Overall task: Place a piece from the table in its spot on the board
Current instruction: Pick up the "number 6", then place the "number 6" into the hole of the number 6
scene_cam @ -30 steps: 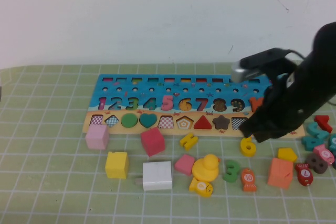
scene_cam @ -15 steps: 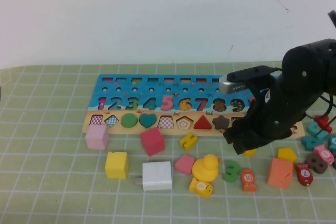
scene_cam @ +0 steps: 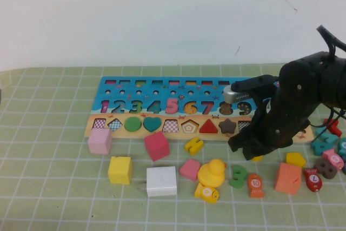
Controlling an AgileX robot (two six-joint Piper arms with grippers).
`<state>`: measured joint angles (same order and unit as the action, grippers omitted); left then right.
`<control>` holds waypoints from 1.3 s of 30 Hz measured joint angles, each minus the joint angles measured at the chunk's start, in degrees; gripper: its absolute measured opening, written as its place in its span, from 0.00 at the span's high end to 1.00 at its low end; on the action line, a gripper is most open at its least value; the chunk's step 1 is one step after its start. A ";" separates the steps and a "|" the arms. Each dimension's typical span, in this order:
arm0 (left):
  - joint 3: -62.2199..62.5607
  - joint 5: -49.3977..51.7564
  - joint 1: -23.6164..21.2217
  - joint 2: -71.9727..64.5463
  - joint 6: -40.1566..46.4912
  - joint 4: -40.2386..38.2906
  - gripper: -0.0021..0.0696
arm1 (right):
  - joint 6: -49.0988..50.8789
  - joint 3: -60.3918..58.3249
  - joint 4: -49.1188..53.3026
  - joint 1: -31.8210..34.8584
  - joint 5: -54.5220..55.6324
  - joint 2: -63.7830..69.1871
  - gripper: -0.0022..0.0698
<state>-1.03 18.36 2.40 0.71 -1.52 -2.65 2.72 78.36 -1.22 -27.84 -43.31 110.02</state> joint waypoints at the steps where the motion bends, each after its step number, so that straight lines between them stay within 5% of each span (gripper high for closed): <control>1: 0.00 0.00 0.00 0.00 0.00 0.00 0.97 | 0.00 0.00 -0.01 0.00 0.14 0.00 0.59; 14: 0.00 0.00 0.00 0.00 0.00 0.00 0.97 | 0.00 15.89 -6.95 0.00 -2.49 2.19 0.59; 27: 0.00 0.00 0.00 0.09 0.00 0.00 0.97 | 0.00 40.19 -8.03 -2.90 -6.17 21.59 0.59; 39: 0.00 0.00 0.00 0.09 0.00 0.00 0.97 | 0.29 44.02 -6.99 -2.89 -7.59 25.10 0.59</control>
<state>-1.03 18.36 2.40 0.80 -1.52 -2.65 3.02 122.38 -8.21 -30.73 -50.89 135.12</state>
